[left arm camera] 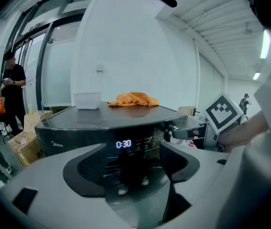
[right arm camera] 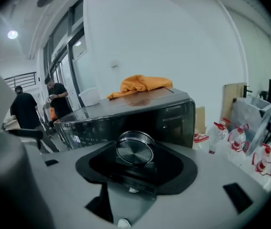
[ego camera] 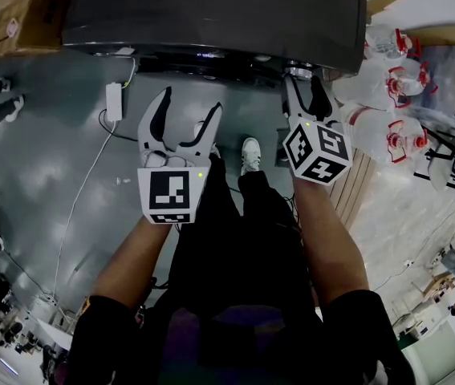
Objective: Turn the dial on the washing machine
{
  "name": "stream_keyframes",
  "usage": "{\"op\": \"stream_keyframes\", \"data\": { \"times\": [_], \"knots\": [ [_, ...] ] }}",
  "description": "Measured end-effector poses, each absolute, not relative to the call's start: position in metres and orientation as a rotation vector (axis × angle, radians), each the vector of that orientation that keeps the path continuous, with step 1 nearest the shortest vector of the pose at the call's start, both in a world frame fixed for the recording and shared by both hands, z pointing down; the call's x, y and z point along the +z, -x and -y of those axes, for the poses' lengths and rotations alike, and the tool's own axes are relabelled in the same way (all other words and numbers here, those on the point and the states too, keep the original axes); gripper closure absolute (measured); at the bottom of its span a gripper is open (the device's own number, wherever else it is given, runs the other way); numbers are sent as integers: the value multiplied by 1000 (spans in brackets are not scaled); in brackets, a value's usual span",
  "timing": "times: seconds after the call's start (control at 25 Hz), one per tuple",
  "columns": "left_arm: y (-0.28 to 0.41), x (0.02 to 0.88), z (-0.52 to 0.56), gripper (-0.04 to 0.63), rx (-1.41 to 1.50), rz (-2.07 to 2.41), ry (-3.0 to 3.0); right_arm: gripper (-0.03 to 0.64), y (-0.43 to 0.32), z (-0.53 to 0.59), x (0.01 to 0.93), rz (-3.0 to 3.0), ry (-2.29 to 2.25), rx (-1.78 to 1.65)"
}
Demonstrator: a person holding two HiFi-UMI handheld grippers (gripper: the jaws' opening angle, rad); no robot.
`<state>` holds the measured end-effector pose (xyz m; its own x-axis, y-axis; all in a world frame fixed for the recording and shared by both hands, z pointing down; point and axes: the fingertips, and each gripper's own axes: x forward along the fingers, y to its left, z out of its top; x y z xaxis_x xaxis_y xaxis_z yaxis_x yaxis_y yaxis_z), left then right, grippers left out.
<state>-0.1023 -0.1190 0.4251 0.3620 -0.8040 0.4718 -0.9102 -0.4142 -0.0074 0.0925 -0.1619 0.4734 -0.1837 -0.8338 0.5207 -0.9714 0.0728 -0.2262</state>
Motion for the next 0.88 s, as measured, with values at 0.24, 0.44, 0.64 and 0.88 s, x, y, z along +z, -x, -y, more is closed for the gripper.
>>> {"op": "stream_keyframes", "data": {
  "times": [0.24, 0.44, 0.64, 0.88],
  "knots": [
    [104, 423, 121, 265, 588, 1535, -2363, 362, -96, 162, 473, 2146, -1834, 941],
    [101, 422, 120, 265, 588, 1540, -2363, 362, -97, 160, 473, 2128, -1833, 907],
    [100, 419, 119, 265, 584, 1544, -2370, 341, -90, 159, 464, 2029, -1767, 530],
    [99, 419, 121, 265, 592, 1547, -2368, 345, -81, 166, 460, 1939, -1708, 348]
  ]
}}
